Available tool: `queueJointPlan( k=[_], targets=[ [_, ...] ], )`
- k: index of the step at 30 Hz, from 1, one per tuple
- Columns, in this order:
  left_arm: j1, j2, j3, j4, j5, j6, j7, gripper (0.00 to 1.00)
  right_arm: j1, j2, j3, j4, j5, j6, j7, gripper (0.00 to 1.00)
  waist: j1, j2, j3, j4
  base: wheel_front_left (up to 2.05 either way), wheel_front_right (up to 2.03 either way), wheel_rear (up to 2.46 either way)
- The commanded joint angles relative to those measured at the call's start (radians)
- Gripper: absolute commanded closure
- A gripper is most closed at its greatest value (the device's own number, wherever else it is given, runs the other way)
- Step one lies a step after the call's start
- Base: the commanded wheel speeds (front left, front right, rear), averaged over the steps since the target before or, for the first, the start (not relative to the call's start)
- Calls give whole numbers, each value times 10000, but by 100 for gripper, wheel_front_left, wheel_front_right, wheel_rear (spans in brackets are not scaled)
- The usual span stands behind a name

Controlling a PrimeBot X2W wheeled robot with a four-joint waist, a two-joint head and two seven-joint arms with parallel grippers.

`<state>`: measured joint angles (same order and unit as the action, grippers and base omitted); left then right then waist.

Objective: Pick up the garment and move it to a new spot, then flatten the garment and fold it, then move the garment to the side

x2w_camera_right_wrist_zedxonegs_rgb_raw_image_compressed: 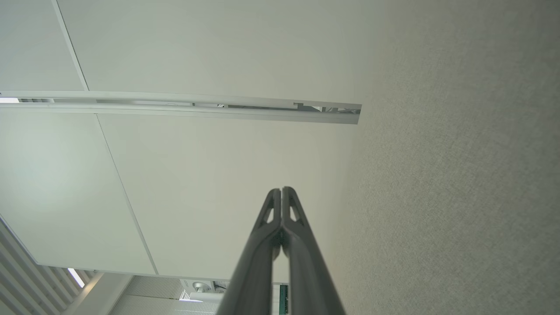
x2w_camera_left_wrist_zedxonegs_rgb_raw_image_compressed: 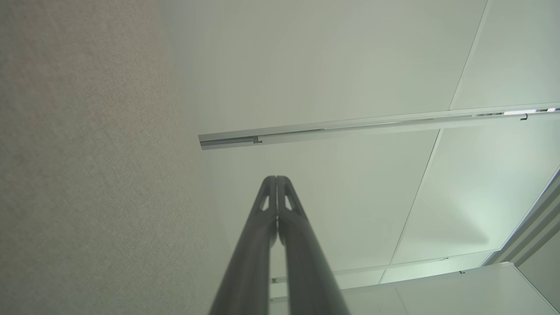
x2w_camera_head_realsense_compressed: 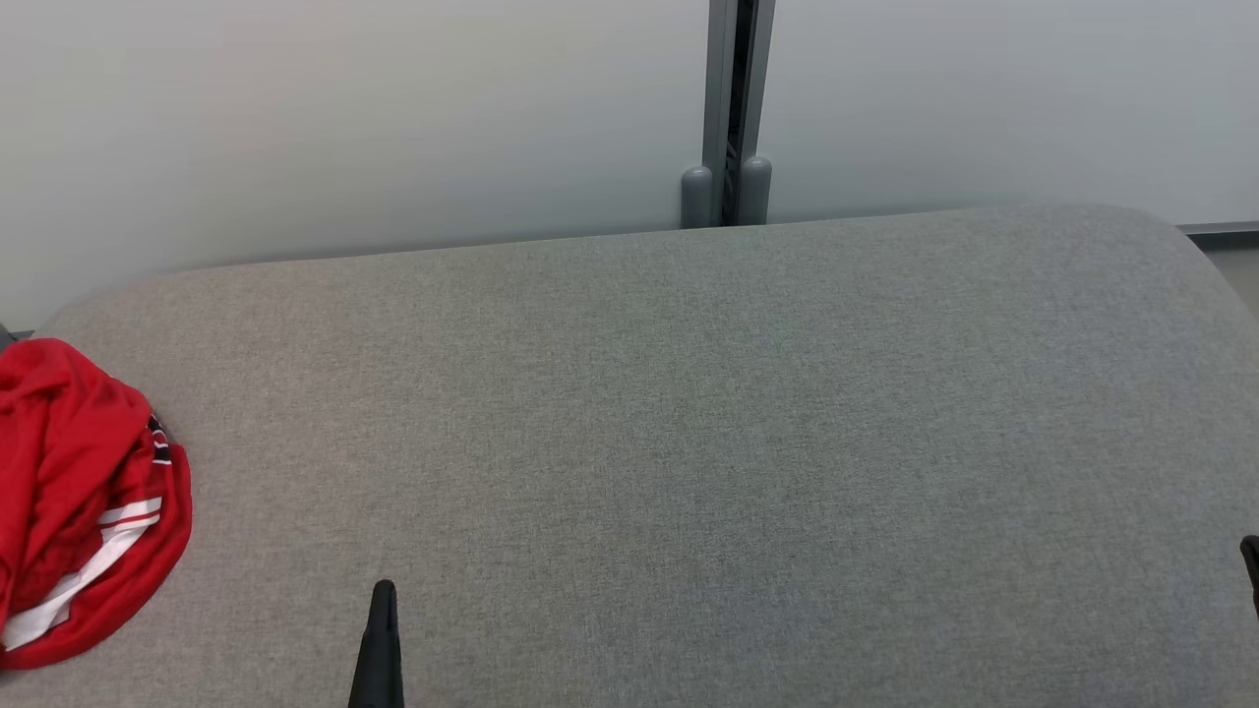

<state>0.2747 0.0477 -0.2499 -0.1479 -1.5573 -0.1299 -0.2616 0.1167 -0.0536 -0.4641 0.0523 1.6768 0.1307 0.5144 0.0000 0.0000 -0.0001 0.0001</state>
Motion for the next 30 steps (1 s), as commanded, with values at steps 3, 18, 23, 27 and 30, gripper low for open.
queueJointPlan(
  k=[3,18,23,27,30],
  targets=[
    [47,21,21,-33,-12,-44,-15,100,-67,-21,-25,29,-47,0,72,100,0,0,0,0,0,0,0],
    [47,22,21,-33,-12,-44,-15,100,-69,-19,-27,28,-50,0,76,100,0,0,0,0,0,0,0],
    [-10,2,-4,316,-1,8,7,0,84,215,55,280,-8,-2,-43,0,0,0,0,0,0,0,0],
    [-269,21,30,433,-13,7,49,0,-33,201,284,209,-112,-2,-432,0,0,0,-3,4,0,0,0],
    [-401,28,57,501,-35,7,69,0,-87,194,403,203,-182,-2,-650,0,0,0,-7,7,0,0,0]
  ],
)
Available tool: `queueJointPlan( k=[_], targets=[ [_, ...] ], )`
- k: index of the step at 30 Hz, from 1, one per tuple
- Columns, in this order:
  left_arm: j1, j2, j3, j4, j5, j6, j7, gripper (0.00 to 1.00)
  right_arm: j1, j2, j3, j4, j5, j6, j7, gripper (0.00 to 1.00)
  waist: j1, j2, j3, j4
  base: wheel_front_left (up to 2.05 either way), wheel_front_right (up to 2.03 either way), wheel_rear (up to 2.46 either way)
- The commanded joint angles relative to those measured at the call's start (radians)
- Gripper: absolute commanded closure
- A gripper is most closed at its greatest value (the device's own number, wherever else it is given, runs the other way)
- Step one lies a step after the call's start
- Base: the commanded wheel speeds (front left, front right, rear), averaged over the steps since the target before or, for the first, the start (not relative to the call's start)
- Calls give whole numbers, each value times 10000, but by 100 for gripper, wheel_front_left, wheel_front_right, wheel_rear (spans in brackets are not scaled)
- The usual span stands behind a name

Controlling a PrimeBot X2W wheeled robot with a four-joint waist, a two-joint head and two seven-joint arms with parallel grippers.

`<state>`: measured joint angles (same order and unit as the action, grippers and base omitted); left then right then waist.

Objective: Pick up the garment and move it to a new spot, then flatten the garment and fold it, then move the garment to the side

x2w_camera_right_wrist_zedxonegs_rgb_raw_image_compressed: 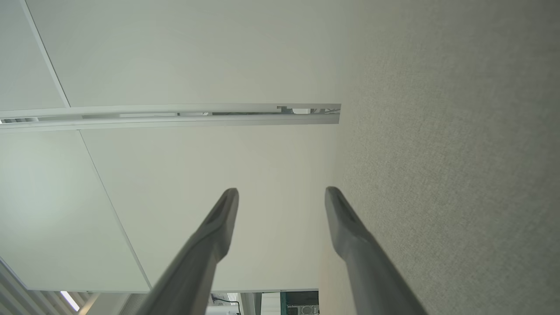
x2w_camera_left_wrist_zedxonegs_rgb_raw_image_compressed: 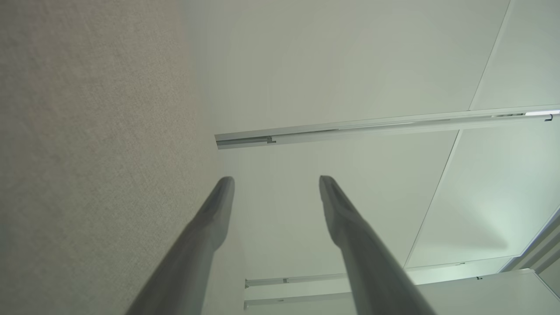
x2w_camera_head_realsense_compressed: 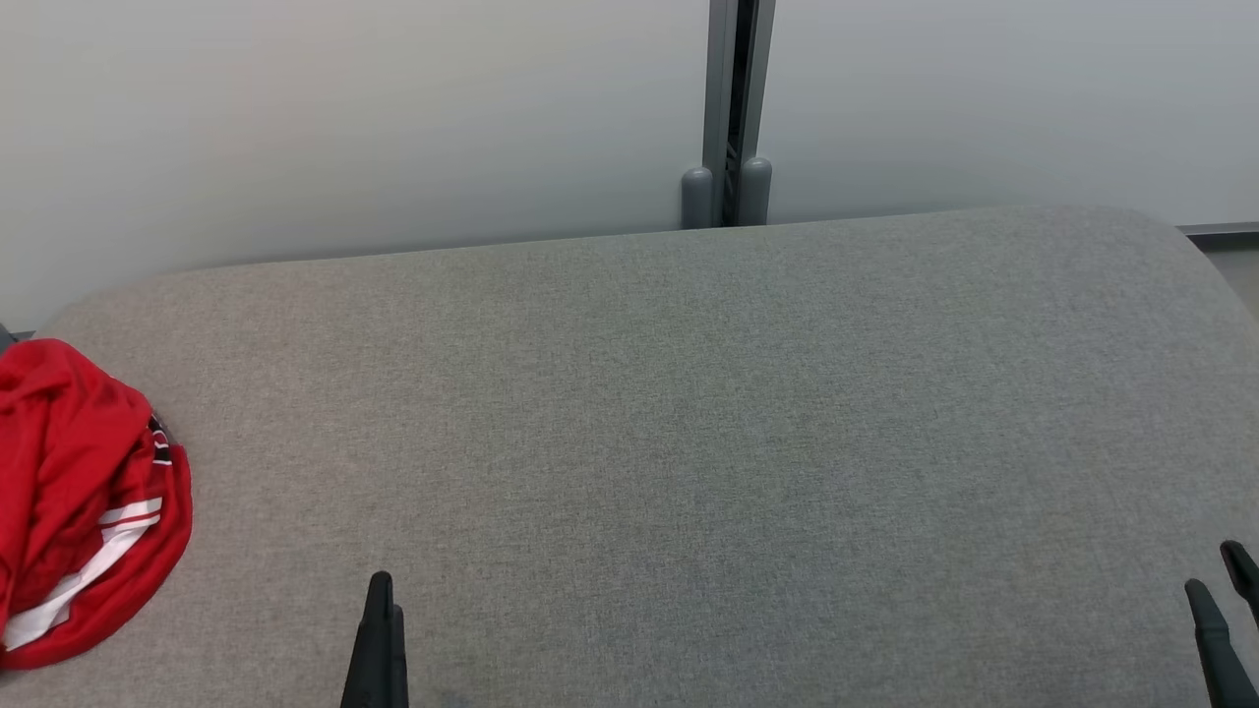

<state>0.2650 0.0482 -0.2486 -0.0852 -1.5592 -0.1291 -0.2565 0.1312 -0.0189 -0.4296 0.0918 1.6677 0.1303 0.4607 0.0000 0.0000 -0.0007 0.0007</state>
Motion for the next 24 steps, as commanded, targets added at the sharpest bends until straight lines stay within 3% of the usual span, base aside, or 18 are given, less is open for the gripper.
queueJointPlan(
  k=[1,10,24],
  targets=[
    [-369,26,64,-85,-24,-1,21,0,-263,-159,122,-196,-150,2,-218,0,0,0,-3,3,0,0,0],
    [-1064,296,236,228,794,-3,-50,0,-653,-448,774,-246,-1483,3,-1135,0,0,0,-17,-2,0,0,0],
    [-1959,727,448,163,4753,389,-58,0,-1329,-945,1795,-1000,-6340,3,-2410,0,0,0,-52,14,0,0,0]
  ],
)
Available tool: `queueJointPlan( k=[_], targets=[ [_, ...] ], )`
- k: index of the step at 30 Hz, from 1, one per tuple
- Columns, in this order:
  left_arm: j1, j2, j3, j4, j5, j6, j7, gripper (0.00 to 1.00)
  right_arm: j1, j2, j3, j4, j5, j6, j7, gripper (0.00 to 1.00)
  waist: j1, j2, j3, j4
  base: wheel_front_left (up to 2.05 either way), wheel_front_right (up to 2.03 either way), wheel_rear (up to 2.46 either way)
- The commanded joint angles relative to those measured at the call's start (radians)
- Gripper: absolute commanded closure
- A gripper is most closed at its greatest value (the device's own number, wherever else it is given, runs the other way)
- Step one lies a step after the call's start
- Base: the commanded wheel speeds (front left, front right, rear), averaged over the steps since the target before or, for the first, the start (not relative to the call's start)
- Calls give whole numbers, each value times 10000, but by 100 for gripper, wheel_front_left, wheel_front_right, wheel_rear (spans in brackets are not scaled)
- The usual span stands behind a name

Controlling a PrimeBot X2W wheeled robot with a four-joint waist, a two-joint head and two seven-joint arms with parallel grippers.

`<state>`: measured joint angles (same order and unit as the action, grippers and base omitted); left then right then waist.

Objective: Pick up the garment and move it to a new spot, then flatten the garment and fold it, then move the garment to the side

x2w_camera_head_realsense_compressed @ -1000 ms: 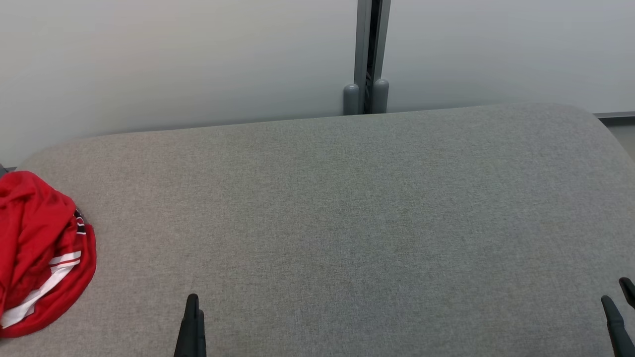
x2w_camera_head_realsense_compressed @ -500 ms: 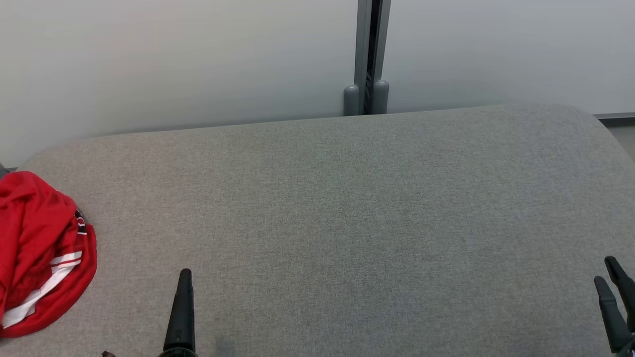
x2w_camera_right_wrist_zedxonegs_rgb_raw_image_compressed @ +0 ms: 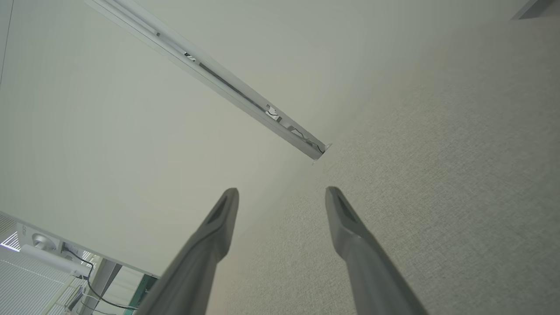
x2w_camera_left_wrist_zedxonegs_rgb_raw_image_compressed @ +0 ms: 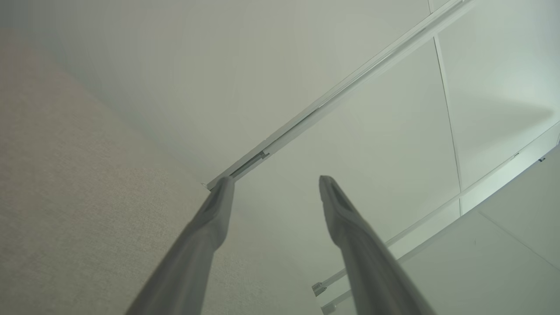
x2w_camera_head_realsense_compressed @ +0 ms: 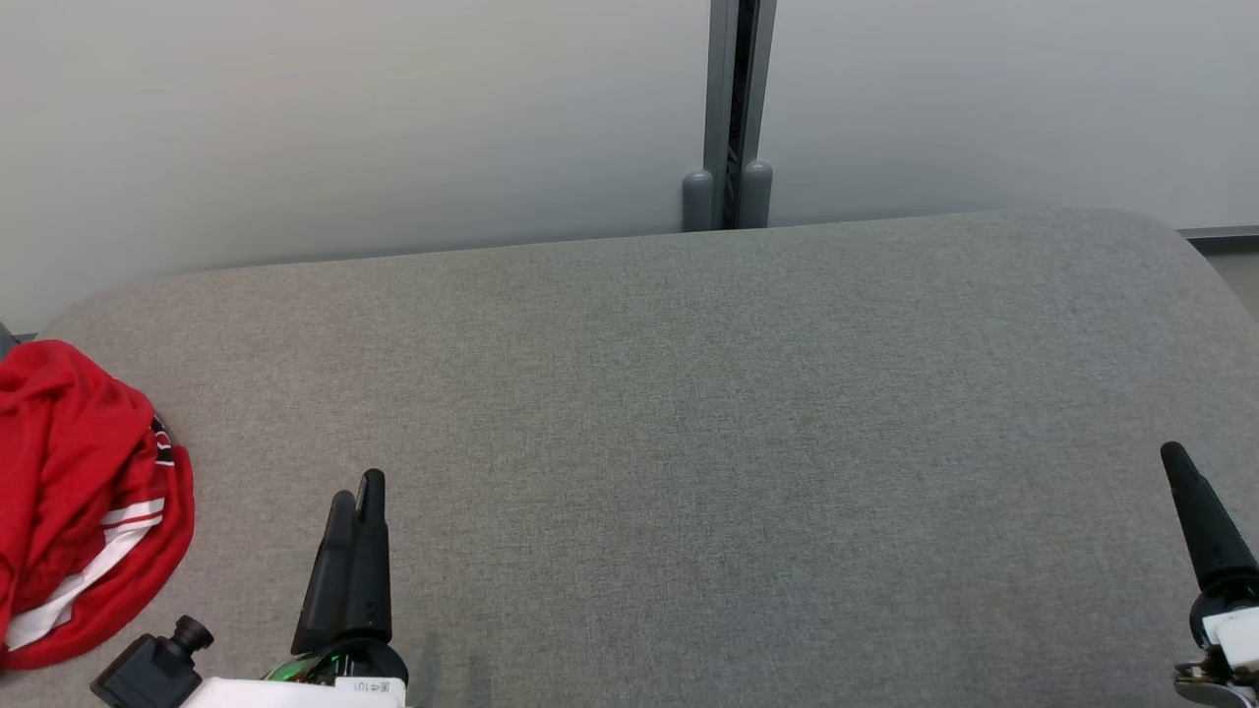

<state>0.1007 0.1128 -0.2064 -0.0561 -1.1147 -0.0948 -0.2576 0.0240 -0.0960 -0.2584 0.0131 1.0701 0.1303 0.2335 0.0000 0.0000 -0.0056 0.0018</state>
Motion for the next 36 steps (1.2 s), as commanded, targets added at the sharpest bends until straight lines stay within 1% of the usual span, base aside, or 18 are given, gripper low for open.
queueJointPlan(
  k=[1,7,15,17,25,36],
  targets=[
    [-354,131,3,-111,556,94,-47,0,-280,-197,152,-266,-639,3,-207,0,0,0,-10,5,0,0,0],
    [-562,457,-160,87,1944,398,-3,0,-354,-329,573,-480,-2058,3,-605,0,0,0,-57,14,0,0,0],
    [-743,796,-240,325,3337,772,246,0,-395,-416,1125,-447,-3485,3,-1101,0,0,0,-124,-5,0,0,0],
    [-761,825,-236,354,3467,806,270,0,-395,-420,1187,-413,-3626,3,-1141,0,0,0,-131,-8,0,0,0],
    [-909,1020,-141,662,4353,1063,416,0,-456,-430,1672,-116,-4834,4,-1573,0,0,0,-154,-19,0,0,0],
    [-1073,1237,85,1148,5267,1412,695,0,-551,-300,2169,344,-6341,4,-2200,0,0,0,-161,-15,0,0,0]
  ],
)
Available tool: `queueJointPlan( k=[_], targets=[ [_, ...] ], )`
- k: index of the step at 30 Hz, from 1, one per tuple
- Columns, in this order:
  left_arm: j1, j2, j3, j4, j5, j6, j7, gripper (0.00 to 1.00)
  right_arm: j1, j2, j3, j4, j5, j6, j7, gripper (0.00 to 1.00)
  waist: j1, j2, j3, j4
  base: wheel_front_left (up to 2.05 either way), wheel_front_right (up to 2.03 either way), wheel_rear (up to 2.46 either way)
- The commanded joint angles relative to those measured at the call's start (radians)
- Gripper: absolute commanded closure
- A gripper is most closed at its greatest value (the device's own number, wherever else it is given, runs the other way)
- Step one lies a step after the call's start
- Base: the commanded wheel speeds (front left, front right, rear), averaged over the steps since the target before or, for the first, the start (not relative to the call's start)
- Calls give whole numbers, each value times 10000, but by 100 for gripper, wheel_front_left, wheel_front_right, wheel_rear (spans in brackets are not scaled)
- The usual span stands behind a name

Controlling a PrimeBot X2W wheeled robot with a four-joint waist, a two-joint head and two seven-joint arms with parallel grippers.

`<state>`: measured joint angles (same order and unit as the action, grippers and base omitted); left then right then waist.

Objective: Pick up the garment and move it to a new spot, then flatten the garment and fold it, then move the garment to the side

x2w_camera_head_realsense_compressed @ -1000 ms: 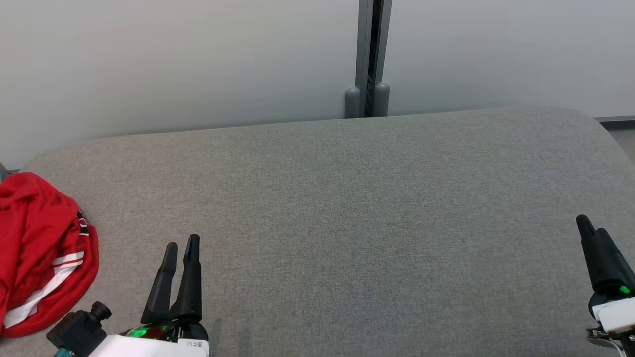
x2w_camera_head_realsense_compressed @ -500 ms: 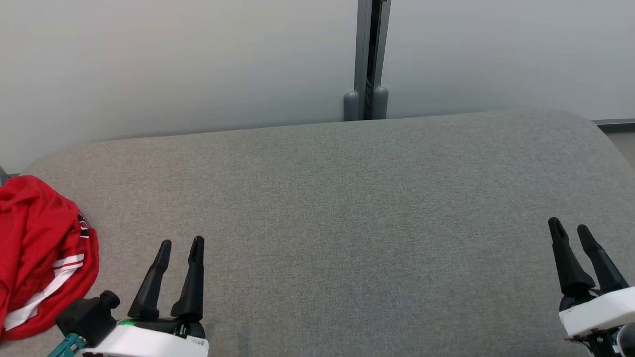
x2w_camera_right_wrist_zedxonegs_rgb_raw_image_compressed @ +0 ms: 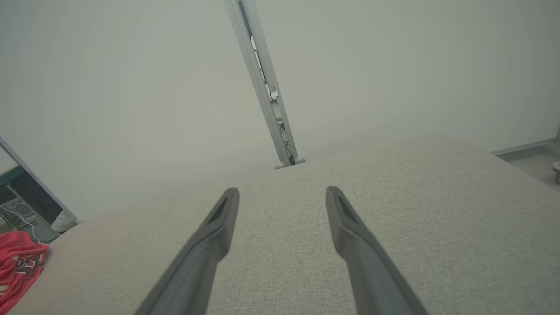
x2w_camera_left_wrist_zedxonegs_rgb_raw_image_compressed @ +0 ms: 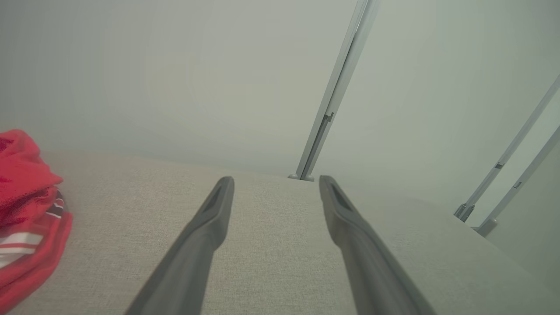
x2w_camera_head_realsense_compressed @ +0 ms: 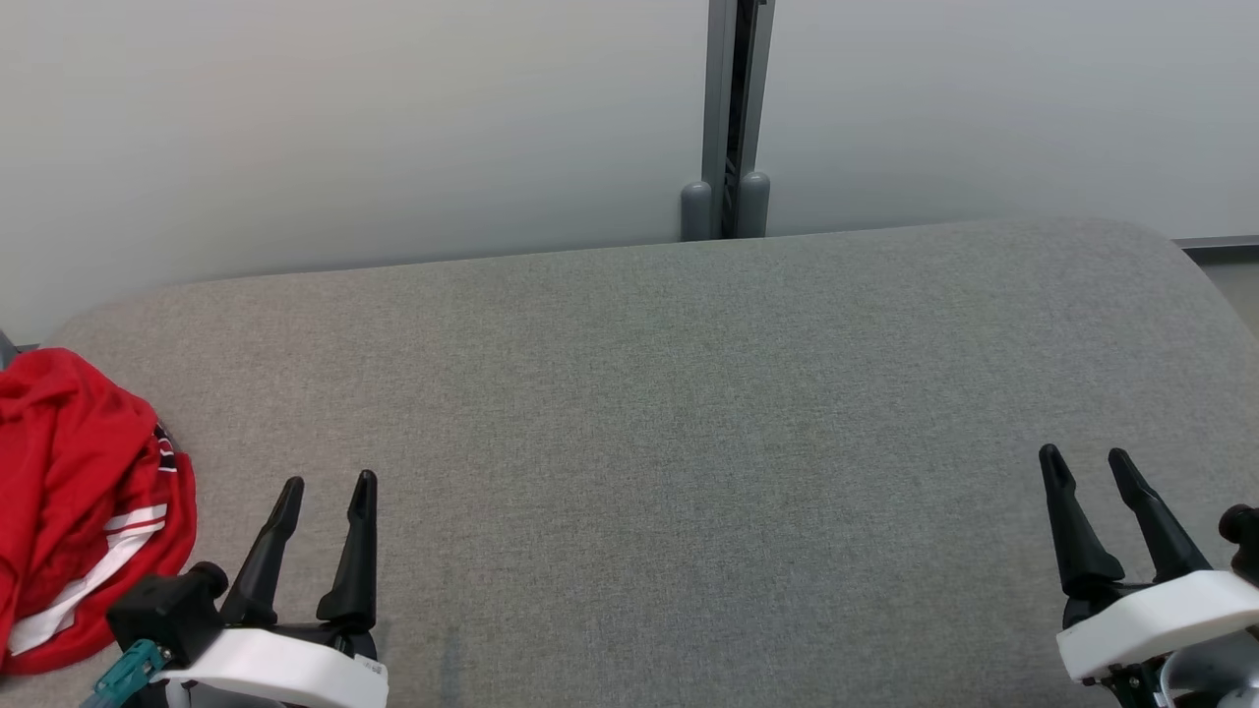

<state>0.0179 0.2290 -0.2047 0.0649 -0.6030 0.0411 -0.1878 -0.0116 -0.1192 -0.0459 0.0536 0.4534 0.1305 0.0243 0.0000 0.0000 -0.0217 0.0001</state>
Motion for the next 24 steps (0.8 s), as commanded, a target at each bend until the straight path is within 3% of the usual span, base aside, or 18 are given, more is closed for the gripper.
queueJointPlan(
  k=[1,24],
  targets=[
    [-262,94,81,-36,237,72,12,0,-210,-56,75,-26,-298,2,-159,0,0,0,2,3,0,0,0],
    [-439,293,67,401,1795,552,424,0,-222,214,181,279,-1953,3,-663,0,0,0,-12,81,0,0,0]
  ],
)
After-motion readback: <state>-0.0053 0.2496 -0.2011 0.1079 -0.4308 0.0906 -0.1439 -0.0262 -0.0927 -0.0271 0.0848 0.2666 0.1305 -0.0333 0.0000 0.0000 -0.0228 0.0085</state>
